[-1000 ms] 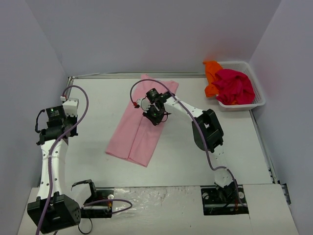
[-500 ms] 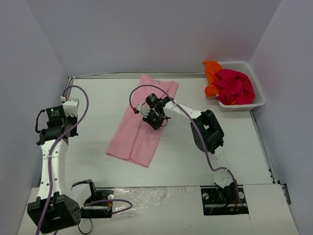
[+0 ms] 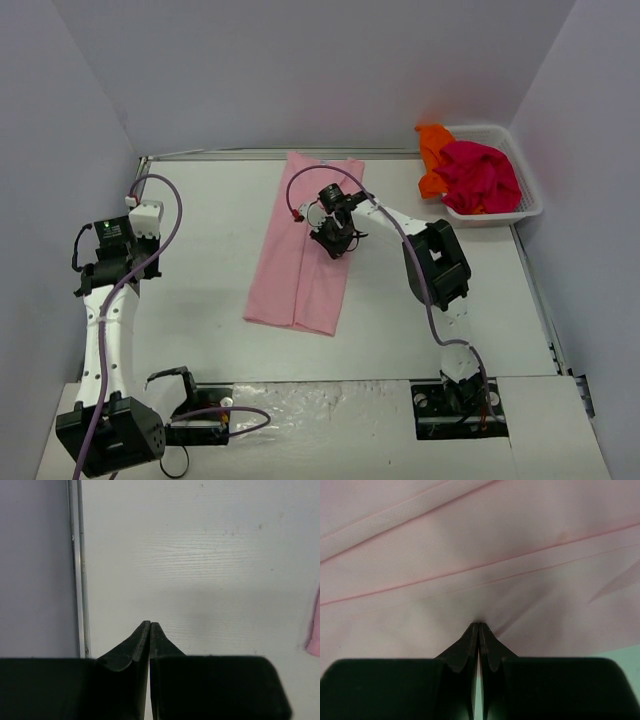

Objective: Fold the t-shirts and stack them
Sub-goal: Rotate the tshirt 90 degrees, then grab the bottom of the folded rectangular tshirt with both arms

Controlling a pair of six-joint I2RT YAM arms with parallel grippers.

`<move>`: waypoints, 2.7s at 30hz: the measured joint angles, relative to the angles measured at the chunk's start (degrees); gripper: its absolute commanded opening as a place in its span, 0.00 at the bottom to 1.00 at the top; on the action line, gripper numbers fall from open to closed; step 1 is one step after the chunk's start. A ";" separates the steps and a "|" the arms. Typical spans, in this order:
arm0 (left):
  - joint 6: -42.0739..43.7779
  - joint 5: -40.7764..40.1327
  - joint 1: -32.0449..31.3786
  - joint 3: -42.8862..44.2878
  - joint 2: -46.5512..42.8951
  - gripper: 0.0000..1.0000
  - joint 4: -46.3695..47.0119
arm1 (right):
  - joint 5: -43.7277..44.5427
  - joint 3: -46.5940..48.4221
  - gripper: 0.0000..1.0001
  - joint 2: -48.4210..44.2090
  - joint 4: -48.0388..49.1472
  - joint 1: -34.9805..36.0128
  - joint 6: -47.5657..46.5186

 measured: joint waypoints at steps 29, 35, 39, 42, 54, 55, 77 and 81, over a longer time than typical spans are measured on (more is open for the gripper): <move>0.02 0.87 0.00 0.00 1.81 0.02 -0.02 | 1.29 14.73 0.00 8.66 -5.31 -7.87 -1.38; 0.02 0.79 0.00 0.00 2.64 0.02 -0.02 | 1.33 19.71 0.00 11.56 -5.51 -8.55 -1.70; 0.02 0.55 0.00 0.00 2.71 0.02 0.00 | 1.68 21.99 0.00 12.96 -5.77 -8.63 -2.34; 0.02 0.37 0.00 0.00 2.97 0.02 -0.02 | 1.73 22.64 0.00 13.31 -5.92 -8.68 -2.64; 0.59 1.44 0.00 0.00 3.08 0.16 -0.07 | 2.23 18.27 0.32 10.38 -4.35 -9.05 -2.60; 0.76 1.73 0.00 0.00 2.91 0.18 -0.09 | 2.32 17.73 0.33 9.97 -4.57 -9.16 -2.54; 14.84 14.40 -19.45 8.00 -0.37 0.50 -6.62 | 4.70 3.32 0.43 -12.46 -7.04 -12.04 -1.68; 17.14 9.33 -34.82 4.39 1.60 0.47 -6.23 | 2.23 -4.46 0.44 -16.70 -7.26 -17.68 -1.36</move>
